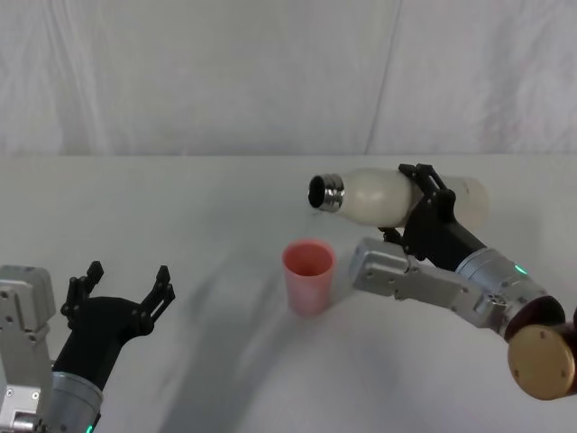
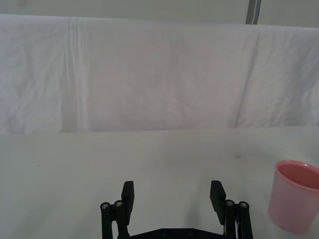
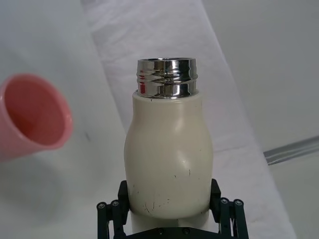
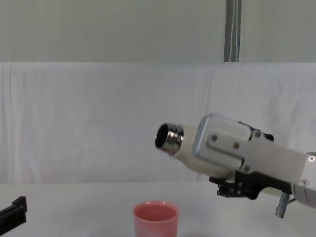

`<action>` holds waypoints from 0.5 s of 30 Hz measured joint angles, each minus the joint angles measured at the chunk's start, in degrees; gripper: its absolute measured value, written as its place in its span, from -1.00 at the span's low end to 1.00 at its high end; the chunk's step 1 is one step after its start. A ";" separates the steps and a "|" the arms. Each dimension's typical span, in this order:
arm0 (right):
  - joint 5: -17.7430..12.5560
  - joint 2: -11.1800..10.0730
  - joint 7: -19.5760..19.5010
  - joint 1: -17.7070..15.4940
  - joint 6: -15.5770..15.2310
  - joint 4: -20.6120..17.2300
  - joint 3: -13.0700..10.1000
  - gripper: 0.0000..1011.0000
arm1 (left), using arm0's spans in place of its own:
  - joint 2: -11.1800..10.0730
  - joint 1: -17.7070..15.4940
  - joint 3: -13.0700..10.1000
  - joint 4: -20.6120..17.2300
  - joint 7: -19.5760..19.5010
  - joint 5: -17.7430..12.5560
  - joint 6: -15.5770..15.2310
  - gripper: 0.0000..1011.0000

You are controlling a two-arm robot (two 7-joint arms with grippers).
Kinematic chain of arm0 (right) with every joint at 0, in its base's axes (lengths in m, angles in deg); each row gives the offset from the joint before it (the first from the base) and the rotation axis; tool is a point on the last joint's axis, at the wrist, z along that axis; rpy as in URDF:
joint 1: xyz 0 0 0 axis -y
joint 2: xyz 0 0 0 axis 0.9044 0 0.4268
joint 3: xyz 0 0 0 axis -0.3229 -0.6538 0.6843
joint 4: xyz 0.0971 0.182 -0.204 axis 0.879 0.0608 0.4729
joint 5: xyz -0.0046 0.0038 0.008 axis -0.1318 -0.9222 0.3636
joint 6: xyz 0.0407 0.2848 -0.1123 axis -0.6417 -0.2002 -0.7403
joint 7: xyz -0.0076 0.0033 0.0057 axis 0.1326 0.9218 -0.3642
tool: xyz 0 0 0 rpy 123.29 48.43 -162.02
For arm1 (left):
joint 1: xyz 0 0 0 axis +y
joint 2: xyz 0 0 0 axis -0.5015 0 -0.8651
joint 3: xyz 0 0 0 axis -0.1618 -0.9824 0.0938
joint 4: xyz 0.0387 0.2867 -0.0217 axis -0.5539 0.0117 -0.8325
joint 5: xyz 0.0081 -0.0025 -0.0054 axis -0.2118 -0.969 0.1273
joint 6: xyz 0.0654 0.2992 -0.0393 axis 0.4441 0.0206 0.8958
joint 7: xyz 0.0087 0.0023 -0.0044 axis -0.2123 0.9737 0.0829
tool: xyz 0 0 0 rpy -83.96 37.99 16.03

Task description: Grasp the thermos with one hand and pour water into the cup lid.

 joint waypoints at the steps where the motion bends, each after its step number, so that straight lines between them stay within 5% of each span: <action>1: -0.89 0.16 0.02 -0.16 0.22 -0.05 -0.36 0.88 | 0.00 0.00 0.00 0.00 0.00 0.00 0.00 0.98; 15: -22.98 5.42 0.88 -4.20 6.00 -0.10 -10.34 0.88 | 0.00 0.00 0.00 0.00 0.00 0.00 0.00 0.98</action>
